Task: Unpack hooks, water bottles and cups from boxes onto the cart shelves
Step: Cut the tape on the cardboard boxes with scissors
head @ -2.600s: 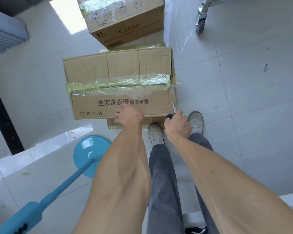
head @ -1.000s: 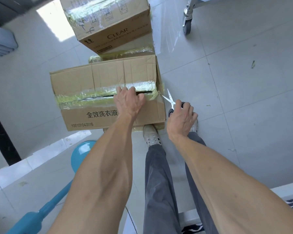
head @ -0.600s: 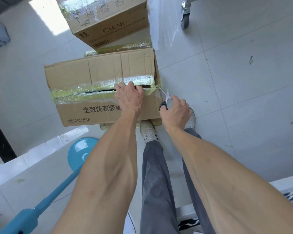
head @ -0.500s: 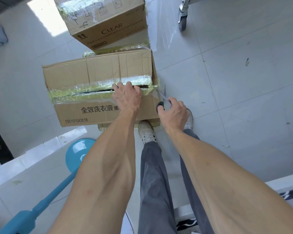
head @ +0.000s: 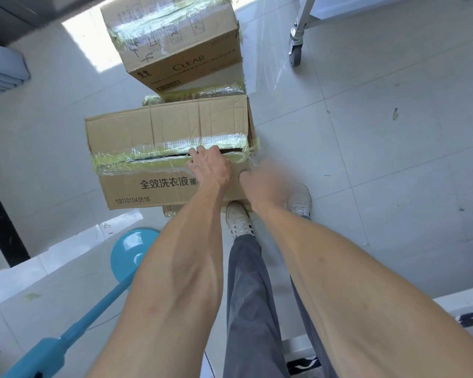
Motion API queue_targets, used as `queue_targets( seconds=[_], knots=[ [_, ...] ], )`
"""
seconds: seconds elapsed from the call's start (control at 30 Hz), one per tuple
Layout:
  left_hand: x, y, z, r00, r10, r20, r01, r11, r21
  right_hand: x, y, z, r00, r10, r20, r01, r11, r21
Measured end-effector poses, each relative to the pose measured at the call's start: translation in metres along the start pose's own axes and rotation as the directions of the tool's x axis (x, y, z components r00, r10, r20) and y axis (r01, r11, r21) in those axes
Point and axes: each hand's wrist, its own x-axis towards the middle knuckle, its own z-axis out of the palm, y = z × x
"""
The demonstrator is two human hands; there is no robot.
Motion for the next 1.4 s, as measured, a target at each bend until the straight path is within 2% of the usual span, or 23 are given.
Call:
queue_targets(
  seconds=[0.17,0.33,0.5,0.67,0.73,0.87,1.13,1.27,1.4],
  knots=[
    [-0.001,0.000,0.004,1.000,-0.002,-0.022,0.002,1.000,-0.014,0.010,-0.012,-0.007,0.995,0.042,0.094,-0.040,0.999,-0.026],
    [0.000,0.002,0.003,0.999,-0.007,-0.036,0.006,1.000,-0.012,0.008,0.000,-0.005,0.999,0.000,0.051,0.004,0.996,-0.085],
    [0.001,0.001,0.002,0.999,0.001,-0.038,-0.002,1.000,-0.006,0.010,0.006,-0.003,1.000,0.016,-0.010,-0.017,0.994,-0.110],
    [0.004,0.002,-0.001,0.999,-0.020,-0.033,0.019,1.000,-0.012,0.003,0.001,0.002,0.995,-0.094,0.019,0.096,0.982,-0.160],
    [0.003,0.003,-0.002,0.999,-0.043,-0.019,0.043,0.999,-0.007,0.000,-0.009,0.003,0.998,-0.059,0.023,0.061,0.988,-0.143],
    [0.003,0.000,-0.001,0.999,-0.047,0.002,0.047,0.999,-0.026,-0.008,-0.026,0.004,0.994,0.106,0.001,-0.106,0.994,-0.021],
    [0.002,-0.004,0.004,0.997,-0.071,-0.023,0.067,0.989,-0.129,-0.025,-0.026,0.005,0.990,0.085,-0.111,-0.094,0.993,-0.077],
    [0.004,-0.011,0.005,0.992,-0.122,0.001,0.120,0.968,-0.219,-0.032,-0.023,0.007,0.980,0.108,-0.169,-0.119,0.991,-0.057],
    [0.007,-0.017,0.005,0.999,-0.038,0.014,0.040,0.952,-0.305,-0.016,-0.021,-0.003,0.980,0.178,-0.087,-0.184,0.980,-0.073]
  ],
)
